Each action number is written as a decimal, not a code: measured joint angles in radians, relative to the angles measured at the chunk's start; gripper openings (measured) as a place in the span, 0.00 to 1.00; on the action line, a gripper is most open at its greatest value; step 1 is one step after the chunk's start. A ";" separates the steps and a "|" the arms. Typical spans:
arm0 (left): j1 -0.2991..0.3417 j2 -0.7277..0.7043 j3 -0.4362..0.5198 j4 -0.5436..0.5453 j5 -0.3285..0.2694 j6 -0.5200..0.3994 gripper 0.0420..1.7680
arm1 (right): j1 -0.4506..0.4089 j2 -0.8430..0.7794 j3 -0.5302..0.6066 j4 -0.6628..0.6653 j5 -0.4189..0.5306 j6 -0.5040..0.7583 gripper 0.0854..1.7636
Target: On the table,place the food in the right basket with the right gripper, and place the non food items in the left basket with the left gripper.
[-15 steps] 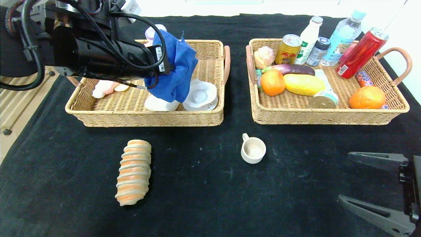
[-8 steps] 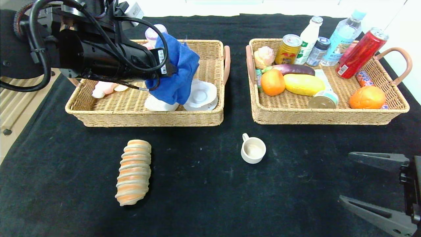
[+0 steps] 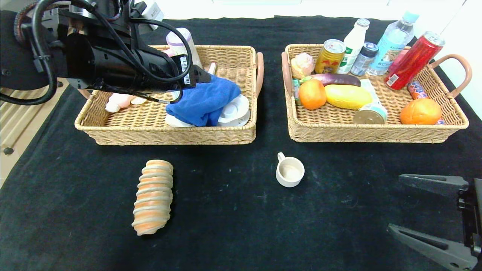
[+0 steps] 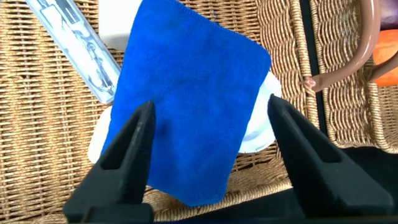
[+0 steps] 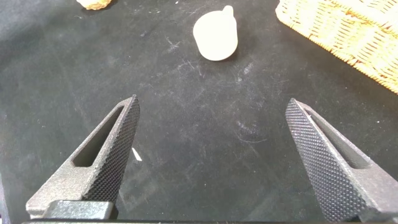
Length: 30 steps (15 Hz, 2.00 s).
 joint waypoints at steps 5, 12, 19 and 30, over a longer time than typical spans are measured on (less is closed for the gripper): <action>-0.026 -0.010 0.015 0.014 0.034 0.001 0.85 | 0.001 0.000 0.000 0.000 0.000 0.000 0.97; -0.178 -0.053 0.080 0.122 0.125 0.005 0.92 | -0.003 -0.020 -0.005 0.003 0.000 0.004 0.97; -0.360 -0.083 0.166 0.234 0.154 0.008 0.95 | -0.005 -0.030 -0.008 0.000 0.000 0.004 0.97; -0.479 0.067 0.065 0.237 0.263 0.010 0.96 | -0.011 -0.057 -0.004 0.001 0.000 -0.002 0.97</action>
